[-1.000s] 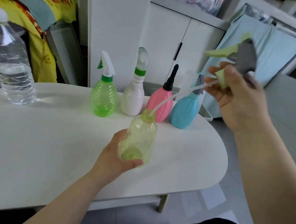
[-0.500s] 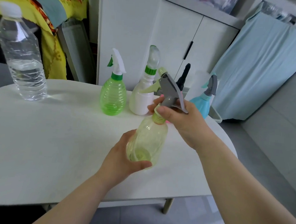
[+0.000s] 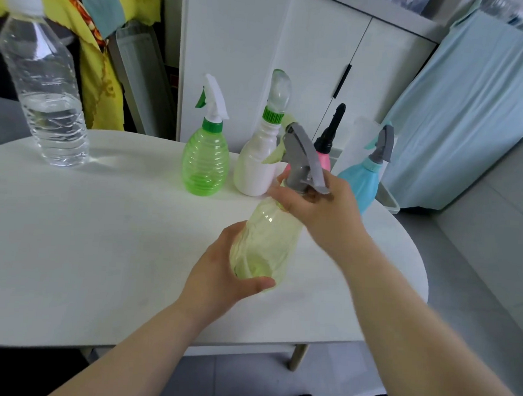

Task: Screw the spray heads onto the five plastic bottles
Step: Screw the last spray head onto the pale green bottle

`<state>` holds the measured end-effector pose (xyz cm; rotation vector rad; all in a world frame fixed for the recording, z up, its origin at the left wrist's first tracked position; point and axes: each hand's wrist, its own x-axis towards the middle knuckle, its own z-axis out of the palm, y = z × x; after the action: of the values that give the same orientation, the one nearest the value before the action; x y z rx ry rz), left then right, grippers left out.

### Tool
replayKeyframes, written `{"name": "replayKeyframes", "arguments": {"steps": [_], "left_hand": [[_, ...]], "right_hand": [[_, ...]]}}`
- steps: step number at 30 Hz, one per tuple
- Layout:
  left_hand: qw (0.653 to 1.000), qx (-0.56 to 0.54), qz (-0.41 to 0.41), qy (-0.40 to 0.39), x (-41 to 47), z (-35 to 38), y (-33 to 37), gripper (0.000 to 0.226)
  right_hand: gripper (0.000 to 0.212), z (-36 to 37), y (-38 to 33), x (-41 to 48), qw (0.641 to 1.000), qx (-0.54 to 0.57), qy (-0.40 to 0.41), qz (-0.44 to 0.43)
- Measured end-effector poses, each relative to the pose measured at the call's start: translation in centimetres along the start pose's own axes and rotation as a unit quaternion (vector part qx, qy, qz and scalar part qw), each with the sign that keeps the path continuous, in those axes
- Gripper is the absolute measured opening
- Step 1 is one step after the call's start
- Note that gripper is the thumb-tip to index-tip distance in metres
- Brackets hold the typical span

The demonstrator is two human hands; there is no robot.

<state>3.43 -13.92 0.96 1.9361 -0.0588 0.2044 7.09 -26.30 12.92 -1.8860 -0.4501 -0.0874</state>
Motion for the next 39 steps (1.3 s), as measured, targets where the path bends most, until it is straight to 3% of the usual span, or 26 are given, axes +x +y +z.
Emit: {"name": "replayKeyframes", "arguments": {"steps": [3, 8, 10, 21, 26, 30, 32, 36, 39], "left_hand": [[1.000, 0.007, -0.001, 0.002, 0.0, 0.1, 0.2, 0.083], [1.000, 0.002, -0.009, -0.003, 0.0, -0.1, 0.2, 0.083], [1.000, 0.006, -0.013, -0.005, 0.0, -0.1, 0.2, 0.083], [0.999, 0.035, 0.008, 0.034, -0.1, 0.6, 0.2, 0.086], [0.999, -0.026, 0.008, -0.027, 0.0, -0.6, 0.5, 0.085], [0.996, -0.042, 0.024, -0.079, 1.2, -1.3, 2.2, 0.080], [0.998, -0.043, 0.019, -0.050, 1.5, -0.9, 2.8, 0.077], [0.996, -0.003, 0.018, 0.084, 0.4, 1.5, 3.4, 0.085], [0.992, 0.038, 0.023, 0.120, -0.1, 2.5, 4.2, 0.089]], "right_hand": [[0.015, 1.7, 1.0, -1.0, 0.997, -0.002, 0.083, -0.011], [0.019, 0.0, 0.8, -1.5, 0.997, 0.022, -0.069, -0.011], [0.022, -0.7, 0.8, -1.8, 0.997, 0.019, -0.076, -0.020], [0.027, 0.7, 2.0, -1.1, 0.997, 0.007, 0.065, -0.050], [0.013, -0.2, 1.6, -1.0, 0.999, 0.039, 0.002, -0.023], [0.014, -0.7, 1.7, -1.4, 0.993, 0.103, -0.049, -0.004], [0.015, -0.5, 1.7, -1.3, 0.997, 0.080, -0.023, -0.006], [0.017, -0.2, 2.0, -1.5, 0.998, -0.014, 0.047, -0.036], [0.027, -0.6, 1.6, -1.4, 0.995, -0.071, 0.053, -0.050]]}}
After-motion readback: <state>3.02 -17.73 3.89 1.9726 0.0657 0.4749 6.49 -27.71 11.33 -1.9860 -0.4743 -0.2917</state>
